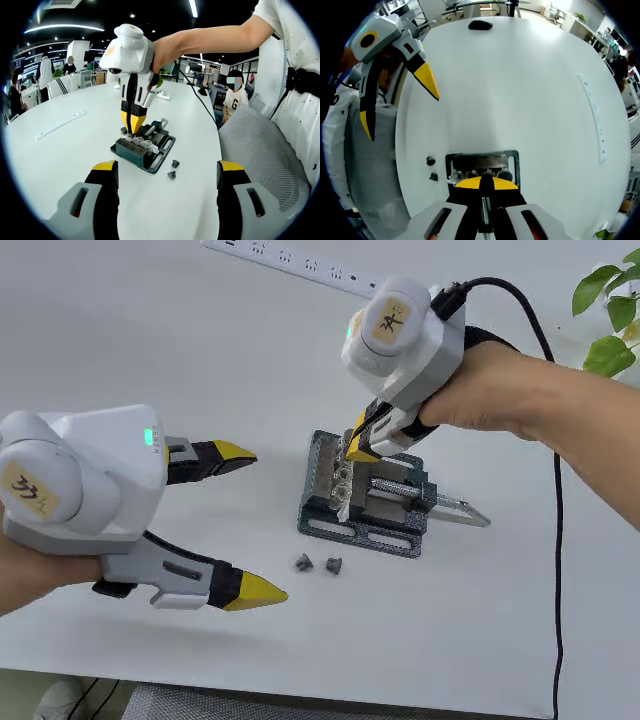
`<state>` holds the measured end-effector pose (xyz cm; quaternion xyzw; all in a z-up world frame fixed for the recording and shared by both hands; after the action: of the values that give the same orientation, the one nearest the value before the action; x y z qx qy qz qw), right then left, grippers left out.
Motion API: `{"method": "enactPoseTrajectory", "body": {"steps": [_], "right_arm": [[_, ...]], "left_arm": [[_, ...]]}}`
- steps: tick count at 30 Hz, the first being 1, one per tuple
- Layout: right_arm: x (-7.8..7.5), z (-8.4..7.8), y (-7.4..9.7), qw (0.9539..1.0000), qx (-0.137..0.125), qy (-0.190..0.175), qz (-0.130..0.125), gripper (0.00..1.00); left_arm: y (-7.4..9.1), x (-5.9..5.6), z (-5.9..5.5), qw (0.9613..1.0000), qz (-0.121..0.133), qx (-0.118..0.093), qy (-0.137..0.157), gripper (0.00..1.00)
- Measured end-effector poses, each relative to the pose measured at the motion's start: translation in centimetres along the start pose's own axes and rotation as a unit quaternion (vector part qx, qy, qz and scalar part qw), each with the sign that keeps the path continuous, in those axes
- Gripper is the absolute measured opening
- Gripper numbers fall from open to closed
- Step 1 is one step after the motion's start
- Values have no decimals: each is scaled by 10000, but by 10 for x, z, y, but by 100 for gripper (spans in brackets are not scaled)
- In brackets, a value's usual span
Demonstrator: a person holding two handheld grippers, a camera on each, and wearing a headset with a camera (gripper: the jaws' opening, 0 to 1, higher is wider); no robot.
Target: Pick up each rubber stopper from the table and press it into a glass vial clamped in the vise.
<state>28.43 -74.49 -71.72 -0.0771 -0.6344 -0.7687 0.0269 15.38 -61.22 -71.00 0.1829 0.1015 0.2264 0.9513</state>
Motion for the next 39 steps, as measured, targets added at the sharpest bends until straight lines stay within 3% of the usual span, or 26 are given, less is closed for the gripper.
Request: {"method": "enactPoseTrajectory", "body": {"steps": [30,39], "right_arm": [[-1,-1,0,9999,115,46,69,0],[2,-3,-1,9993,81,356,-89,0]], "left_arm": [[4,2,3,9999,105,-8,28,79],[2,2,4,9999,103,-28,27,78]]}}
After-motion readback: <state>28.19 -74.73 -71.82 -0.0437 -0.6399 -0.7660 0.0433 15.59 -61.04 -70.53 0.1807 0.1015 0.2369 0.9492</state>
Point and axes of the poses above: the centre of the closed fingertips' face, and the gripper's own axes: y roughly backward along the fingers, x roughly to its left, z roughly out of its top, the point moved 7 cm from there along y, roughly backward along the fingers, and after that the axes turned 6 degrees about z, right-handed, at the moved point
